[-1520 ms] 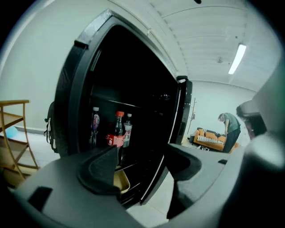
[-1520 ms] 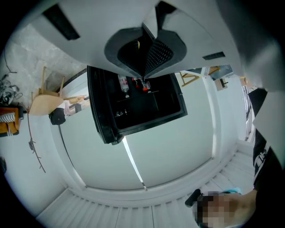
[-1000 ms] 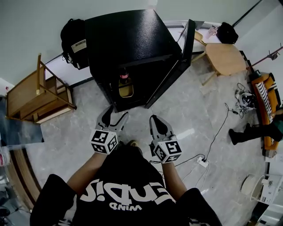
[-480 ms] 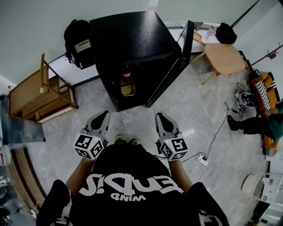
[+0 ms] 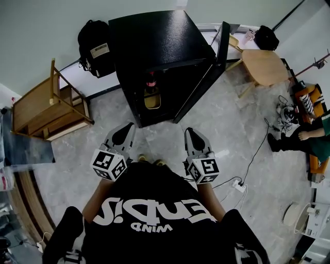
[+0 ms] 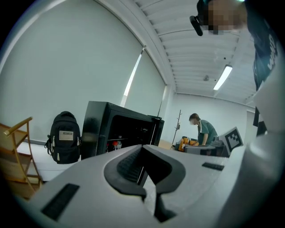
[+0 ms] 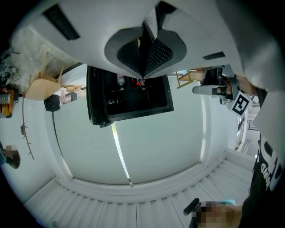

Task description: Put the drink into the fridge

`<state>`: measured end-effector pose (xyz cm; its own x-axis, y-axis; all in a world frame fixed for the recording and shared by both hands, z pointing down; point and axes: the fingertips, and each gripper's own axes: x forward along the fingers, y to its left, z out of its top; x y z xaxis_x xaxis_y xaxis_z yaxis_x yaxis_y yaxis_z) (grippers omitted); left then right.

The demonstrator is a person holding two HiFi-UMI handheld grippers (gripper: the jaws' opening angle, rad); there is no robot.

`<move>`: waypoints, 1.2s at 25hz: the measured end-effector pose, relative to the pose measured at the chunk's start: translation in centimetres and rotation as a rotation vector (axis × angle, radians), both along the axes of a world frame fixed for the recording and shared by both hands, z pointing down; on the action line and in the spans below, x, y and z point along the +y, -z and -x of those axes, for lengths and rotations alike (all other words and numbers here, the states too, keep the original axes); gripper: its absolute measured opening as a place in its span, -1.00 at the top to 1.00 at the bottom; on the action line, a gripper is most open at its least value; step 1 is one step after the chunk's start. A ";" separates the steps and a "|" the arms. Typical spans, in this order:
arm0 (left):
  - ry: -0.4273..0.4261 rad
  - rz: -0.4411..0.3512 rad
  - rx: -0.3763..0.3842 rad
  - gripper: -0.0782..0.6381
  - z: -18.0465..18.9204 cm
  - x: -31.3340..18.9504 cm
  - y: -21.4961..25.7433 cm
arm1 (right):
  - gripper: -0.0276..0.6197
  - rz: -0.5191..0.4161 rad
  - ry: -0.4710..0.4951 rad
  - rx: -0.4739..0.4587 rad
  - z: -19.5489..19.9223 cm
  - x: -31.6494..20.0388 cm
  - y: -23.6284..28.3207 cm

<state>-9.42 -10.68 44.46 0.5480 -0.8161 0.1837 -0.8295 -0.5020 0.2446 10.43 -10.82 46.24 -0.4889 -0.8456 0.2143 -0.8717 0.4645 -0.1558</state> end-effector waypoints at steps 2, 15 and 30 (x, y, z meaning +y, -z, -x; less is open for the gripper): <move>-0.002 -0.003 0.001 0.76 -0.3 -0.3 -0.3 | 0.84 -0.008 -0.001 -0.003 0.2 -0.2 -0.2; 0.006 -0.015 -0.030 0.76 -0.7 -0.9 -1.6 | 0.84 -0.012 -0.025 -0.019 -0.2 -0.8 -0.3; 0.056 -0.013 -0.034 0.76 0.9 -1.4 -1.5 | 0.84 -0.018 -0.053 -0.021 -1.4 -1.6 0.0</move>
<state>-10.35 -12.12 45.99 0.4948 -0.8479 0.1905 -0.8643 -0.4574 0.2090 11.87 -12.45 46.25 -0.4476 -0.8740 0.1892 -0.8918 0.4208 -0.1663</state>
